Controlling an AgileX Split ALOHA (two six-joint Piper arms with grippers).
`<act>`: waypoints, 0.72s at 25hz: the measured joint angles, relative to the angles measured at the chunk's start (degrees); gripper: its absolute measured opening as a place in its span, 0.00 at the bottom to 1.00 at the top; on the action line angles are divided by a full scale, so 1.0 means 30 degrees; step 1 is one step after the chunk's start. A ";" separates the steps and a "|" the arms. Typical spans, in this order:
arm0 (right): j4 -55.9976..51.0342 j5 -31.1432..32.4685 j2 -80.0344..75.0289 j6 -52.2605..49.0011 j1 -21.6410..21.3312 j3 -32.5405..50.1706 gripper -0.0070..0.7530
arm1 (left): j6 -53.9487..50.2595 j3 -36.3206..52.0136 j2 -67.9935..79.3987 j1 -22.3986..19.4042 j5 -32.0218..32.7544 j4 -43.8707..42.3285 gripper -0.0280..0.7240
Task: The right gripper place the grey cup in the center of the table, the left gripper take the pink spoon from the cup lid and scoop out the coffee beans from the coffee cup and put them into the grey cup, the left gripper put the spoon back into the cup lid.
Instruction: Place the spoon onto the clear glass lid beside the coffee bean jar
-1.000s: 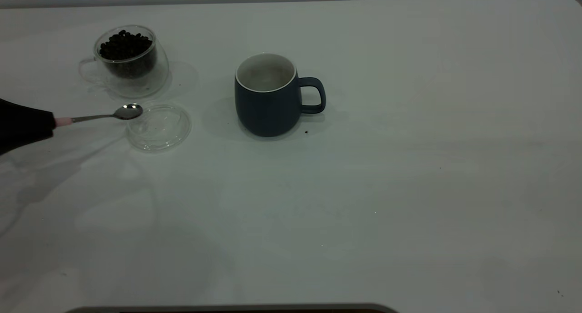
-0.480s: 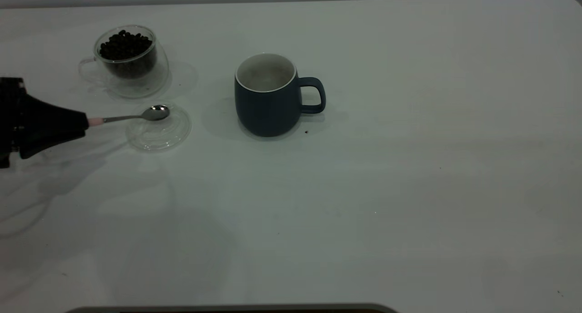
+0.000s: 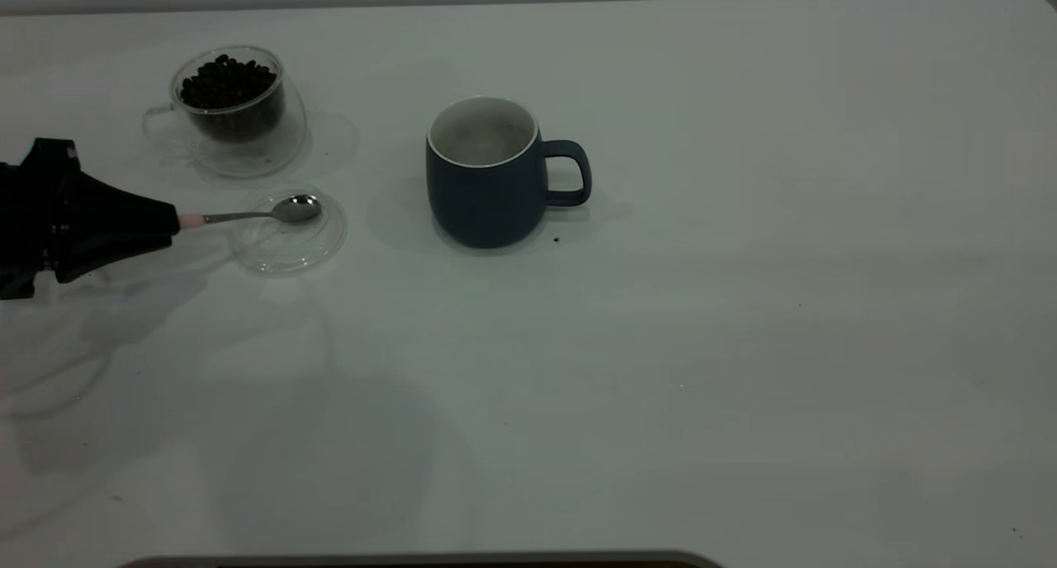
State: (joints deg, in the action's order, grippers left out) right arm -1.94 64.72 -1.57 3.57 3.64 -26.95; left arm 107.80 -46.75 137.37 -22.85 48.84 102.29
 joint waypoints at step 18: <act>0.0000 0.0000 0.0000 0.0018 0.0000 0.0000 0.79 | 0.0003 -0.0004 0.1207 0.0553 0.0487 0.0078 0.20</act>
State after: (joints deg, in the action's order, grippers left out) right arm -1.94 64.72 -1.57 3.62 3.64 -26.95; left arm 107.80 -46.76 140.99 -21.19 50.30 102.52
